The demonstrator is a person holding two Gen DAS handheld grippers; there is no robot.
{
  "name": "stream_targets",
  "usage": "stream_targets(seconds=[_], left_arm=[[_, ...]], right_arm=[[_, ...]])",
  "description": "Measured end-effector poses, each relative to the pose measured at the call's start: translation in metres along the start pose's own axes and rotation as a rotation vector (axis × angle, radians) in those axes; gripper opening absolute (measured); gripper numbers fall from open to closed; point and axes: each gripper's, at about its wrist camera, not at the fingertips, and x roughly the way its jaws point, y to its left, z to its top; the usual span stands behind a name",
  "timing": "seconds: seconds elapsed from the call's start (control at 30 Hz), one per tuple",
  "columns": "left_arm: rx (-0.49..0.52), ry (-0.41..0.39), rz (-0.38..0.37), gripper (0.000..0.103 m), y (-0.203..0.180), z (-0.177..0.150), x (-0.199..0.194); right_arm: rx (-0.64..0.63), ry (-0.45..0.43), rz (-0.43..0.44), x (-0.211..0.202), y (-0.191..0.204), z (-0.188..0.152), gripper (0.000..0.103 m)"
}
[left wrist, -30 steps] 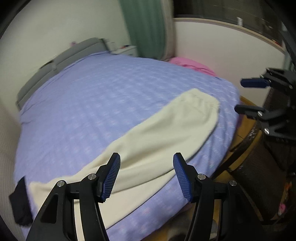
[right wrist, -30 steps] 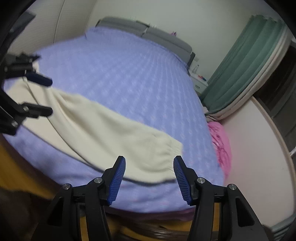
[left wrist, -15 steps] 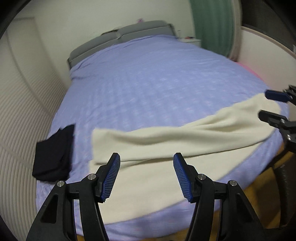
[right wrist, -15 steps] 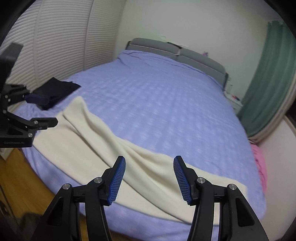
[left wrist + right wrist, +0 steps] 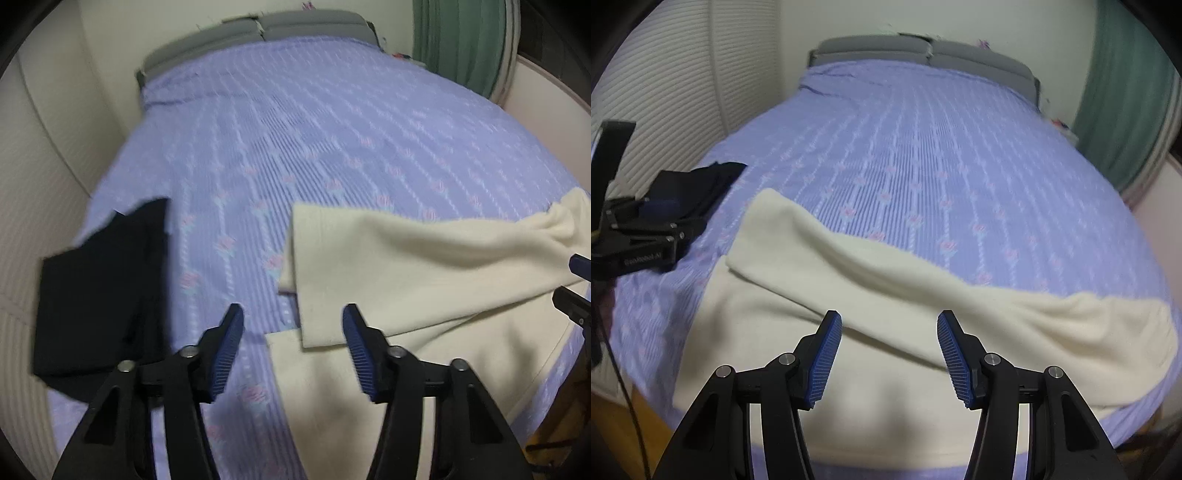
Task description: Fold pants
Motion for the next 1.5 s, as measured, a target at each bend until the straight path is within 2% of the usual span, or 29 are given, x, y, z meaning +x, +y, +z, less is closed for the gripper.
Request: stream_targets(seconds=[0.07, 0.23, 0.3, 0.33, 0.43, 0.53, 0.83, 0.97, 1.27, 1.5], left_arm=[[0.004, 0.033, -0.048, 0.04, -0.002, -0.008, 0.024], [-0.016, 0.085, -0.117, 0.039, -0.005, -0.019, 0.058], [-0.028, 0.084, -0.158, 0.032, -0.006, -0.021, 0.063], [-0.032, 0.085, -0.177, 0.024, -0.004, -0.019, 0.065], [-0.049, 0.087, -0.191, 0.019, -0.003, -0.02, 0.065], [-0.07, 0.084, -0.199, 0.015, 0.001, -0.02, 0.054], [-0.069, 0.027, -0.156, 0.014, -0.001, -0.025, -0.014], [-0.097, 0.027, -0.137, 0.013, -0.001, -0.035, -0.041], [-0.111, 0.076, -0.112, 0.009, -0.017, -0.083, -0.087], [-0.17, 0.106, -0.09, 0.006, -0.024, -0.121, -0.088]], right_arm=[[0.012, 0.014, -0.02, 0.012, 0.004, -0.005, 0.054], [0.038, 0.062, -0.058, 0.037, 0.004, -0.017, 0.054], [0.051, 0.073, -0.064, 0.041, 0.001, -0.02, 0.054], [0.056, 0.08, -0.069, 0.042, -0.001, -0.023, 0.054], [0.052, 0.093, -0.079, 0.045, -0.004, -0.027, 0.054], [0.06, 0.103, -0.081, 0.044, -0.008, -0.03, 0.054], [0.077, 0.11, -0.104, 0.039, -0.025, -0.04, 0.054], [0.073, 0.102, -0.103, 0.033, -0.031, -0.044, 0.054], [-0.019, 0.082, -0.034, 0.003, -0.021, -0.071, 0.054], [-0.103, 0.101, 0.029, -0.009, -0.009, -0.104, 0.054]])
